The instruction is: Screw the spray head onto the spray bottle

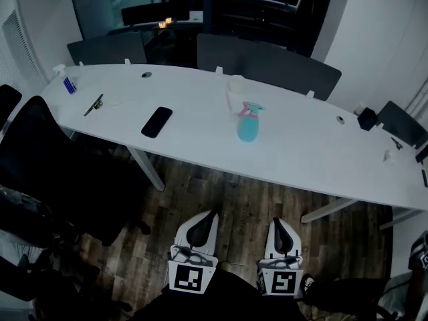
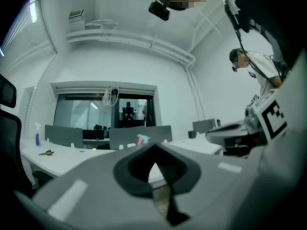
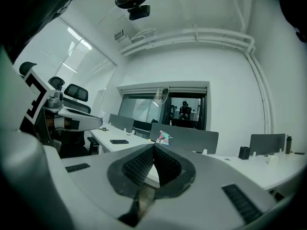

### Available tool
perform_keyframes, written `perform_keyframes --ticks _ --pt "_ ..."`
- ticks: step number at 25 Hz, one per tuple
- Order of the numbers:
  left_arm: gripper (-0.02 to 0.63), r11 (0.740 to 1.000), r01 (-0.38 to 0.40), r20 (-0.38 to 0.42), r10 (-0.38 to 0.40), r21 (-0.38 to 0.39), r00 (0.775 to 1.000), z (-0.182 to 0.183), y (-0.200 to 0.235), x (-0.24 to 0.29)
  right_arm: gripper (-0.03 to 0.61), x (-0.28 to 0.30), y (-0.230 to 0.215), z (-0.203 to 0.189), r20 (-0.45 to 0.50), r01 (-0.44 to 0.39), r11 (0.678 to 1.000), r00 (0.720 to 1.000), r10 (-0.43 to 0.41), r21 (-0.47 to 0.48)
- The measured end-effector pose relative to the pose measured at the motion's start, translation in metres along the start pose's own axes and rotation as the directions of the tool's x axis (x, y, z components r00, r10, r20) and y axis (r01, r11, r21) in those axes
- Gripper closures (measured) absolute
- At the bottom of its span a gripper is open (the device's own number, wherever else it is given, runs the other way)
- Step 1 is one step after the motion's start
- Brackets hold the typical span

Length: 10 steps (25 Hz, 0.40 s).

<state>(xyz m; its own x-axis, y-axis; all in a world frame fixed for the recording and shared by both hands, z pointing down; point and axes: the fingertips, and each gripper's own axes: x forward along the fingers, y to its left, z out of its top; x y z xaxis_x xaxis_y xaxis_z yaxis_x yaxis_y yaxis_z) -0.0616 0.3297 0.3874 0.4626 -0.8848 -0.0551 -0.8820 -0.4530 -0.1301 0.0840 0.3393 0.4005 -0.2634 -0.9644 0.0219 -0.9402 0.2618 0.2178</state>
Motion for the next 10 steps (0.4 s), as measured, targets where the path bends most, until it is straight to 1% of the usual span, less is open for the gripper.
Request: perform_keyframes --ticks 5,10 --pt "0.609 1.0 0.027 -0.004 -0.027 0.016 1.0 -0.0009 -0.006 -0.001 0.574 -0.006 0.0013 -0.002 -0.008 0.007 1.0 1.0 -0.007 0.003" --pt "0.609 0.999 0.032 -0.002 -0.032 0.017 0.999 -0.0012 -0.0062 -0.0005 0.574 -0.0068 0.0 -0.0065 -0.022 0.021 1.0 1.0 -0.021 0.008"
